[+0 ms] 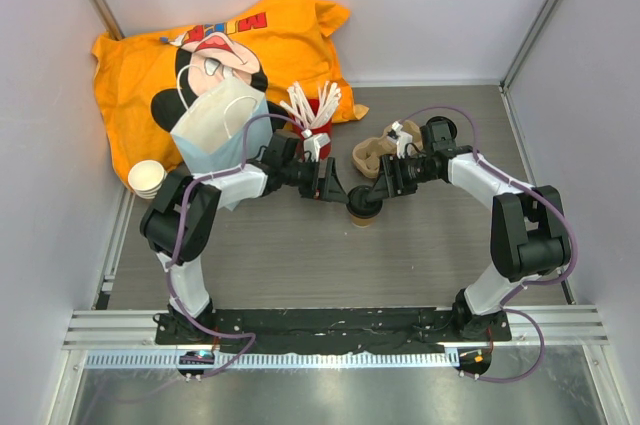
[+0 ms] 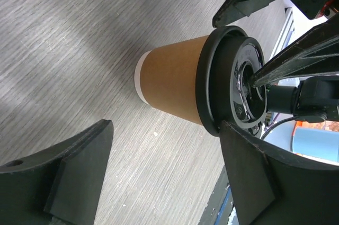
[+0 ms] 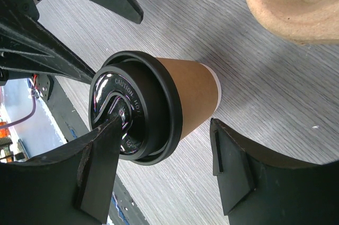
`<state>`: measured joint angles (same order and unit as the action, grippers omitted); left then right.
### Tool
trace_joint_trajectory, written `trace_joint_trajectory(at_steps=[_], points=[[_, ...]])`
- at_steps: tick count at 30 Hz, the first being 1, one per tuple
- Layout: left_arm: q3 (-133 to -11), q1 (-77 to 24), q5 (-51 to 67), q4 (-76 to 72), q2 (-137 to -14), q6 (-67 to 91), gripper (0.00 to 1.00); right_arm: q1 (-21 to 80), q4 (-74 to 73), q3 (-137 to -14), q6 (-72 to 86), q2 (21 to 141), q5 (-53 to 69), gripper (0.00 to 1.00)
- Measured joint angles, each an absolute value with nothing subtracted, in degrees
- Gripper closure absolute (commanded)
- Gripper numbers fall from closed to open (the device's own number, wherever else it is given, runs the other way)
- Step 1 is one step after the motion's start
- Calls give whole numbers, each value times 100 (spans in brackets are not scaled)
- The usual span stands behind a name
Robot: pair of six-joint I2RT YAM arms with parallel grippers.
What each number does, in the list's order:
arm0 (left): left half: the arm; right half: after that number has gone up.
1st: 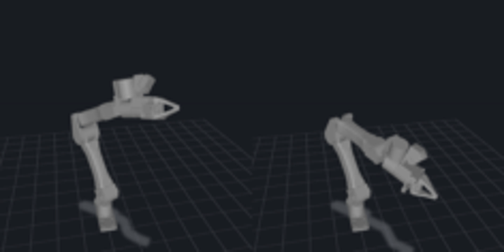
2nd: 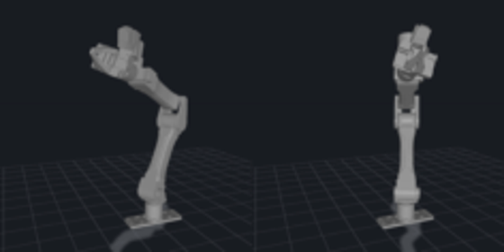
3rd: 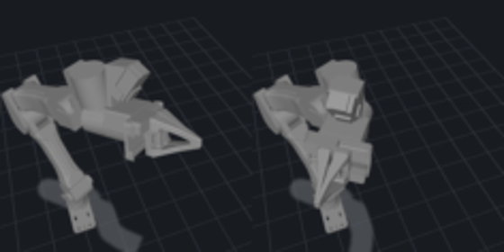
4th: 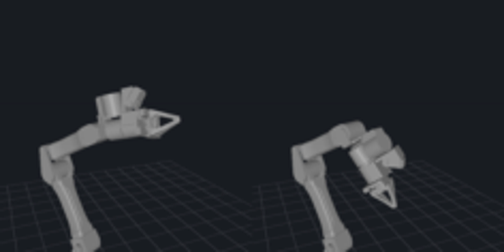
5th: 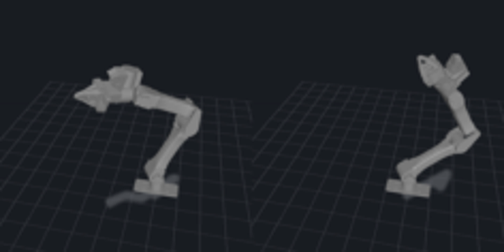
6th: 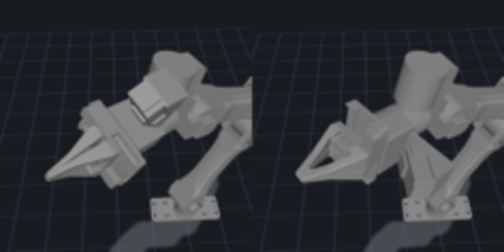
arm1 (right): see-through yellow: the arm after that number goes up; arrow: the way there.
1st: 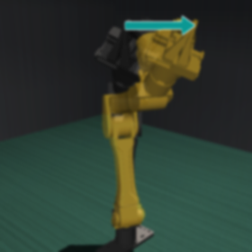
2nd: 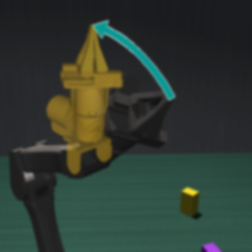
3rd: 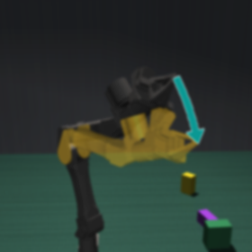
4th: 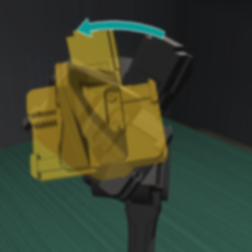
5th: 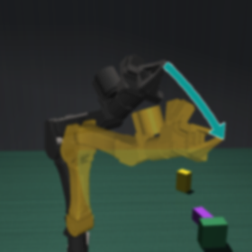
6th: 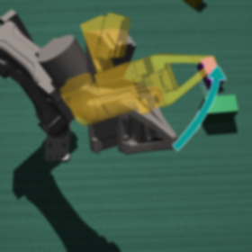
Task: Pack the takeout coffee
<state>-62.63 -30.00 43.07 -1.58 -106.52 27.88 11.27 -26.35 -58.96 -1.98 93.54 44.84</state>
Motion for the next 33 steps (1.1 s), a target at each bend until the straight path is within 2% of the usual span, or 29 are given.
trace_joint_trajectory(at_steps=[12, 20, 24, 28, 33], points=[[-6667, -3144, 4139, 338, -10731, 2504, 43, 1151, -2659, -5946, -198, 9380, 4427, 30], [-7223, -3546, 3269, 843, -10753, 1962, 48, 1186, -2659, -5964, -202, 9417, 4335, 30], [-7450, -3612, 3089, 1020, -10849, 1848, 43, 1190, -2696, -5968, -222, 9417, 4331, 30], [-7448, -3575, 3052, 1013, -10851, 1850, 31, 1194, -2738, -5992, -266, 9417, 4329, 30], [-7352, -3374, 3210, 972, -10847, 1984, 24, 1249, -2888, -6136, -395, 9417, 4211, 30]])
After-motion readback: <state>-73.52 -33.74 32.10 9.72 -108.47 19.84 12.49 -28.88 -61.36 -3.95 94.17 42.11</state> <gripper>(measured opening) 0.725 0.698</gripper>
